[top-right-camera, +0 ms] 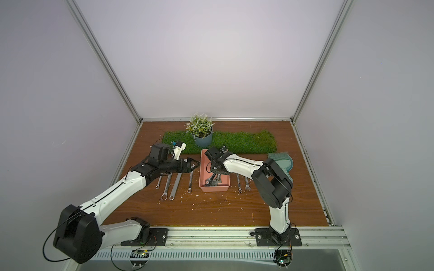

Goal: Take out the wrench from the storage box
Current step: Pick up the wrench from the storage box.

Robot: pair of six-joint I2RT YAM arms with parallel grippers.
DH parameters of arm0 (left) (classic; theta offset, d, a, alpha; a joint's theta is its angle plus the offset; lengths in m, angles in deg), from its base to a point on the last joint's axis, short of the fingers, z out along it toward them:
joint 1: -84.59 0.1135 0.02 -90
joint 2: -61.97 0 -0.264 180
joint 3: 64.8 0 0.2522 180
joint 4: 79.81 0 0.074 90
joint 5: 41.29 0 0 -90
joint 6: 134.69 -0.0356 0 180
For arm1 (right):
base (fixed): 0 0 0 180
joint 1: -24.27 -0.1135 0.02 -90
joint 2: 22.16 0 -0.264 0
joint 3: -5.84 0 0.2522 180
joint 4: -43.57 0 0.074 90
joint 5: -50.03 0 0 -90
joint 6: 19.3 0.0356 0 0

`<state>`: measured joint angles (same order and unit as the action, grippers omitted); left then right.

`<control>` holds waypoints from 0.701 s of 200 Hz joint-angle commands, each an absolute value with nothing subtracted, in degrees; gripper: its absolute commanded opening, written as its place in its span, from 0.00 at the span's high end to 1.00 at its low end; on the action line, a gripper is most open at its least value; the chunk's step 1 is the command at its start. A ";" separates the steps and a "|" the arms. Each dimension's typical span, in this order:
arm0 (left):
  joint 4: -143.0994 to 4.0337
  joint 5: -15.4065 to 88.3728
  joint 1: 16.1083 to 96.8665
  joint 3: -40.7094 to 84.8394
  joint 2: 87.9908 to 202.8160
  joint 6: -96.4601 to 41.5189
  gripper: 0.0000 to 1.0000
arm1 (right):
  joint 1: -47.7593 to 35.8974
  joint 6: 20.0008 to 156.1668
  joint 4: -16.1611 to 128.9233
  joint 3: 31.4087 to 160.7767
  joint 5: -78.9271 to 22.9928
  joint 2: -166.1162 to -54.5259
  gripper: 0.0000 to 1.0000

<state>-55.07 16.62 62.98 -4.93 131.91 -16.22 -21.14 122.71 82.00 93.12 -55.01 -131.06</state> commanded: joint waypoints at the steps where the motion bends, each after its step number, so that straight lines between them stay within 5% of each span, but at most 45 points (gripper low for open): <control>1: -54.19 16.96 63.49 -5.00 132.47 -17.46 0.00 | -19.88 123.61 79.19 91.61 -53.64 -132.61 0.57; 140: -55.32 16.23 63.49 -4.62 134.58 -17.64 0.00 | -20.96 128.31 83.14 95.33 -50.80 -139.20 0.56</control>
<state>-55.11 16.59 62.98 -4.93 134.24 -16.42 -21.05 126.14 81.65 96.55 -54.53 -135.95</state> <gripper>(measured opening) 0.998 0.438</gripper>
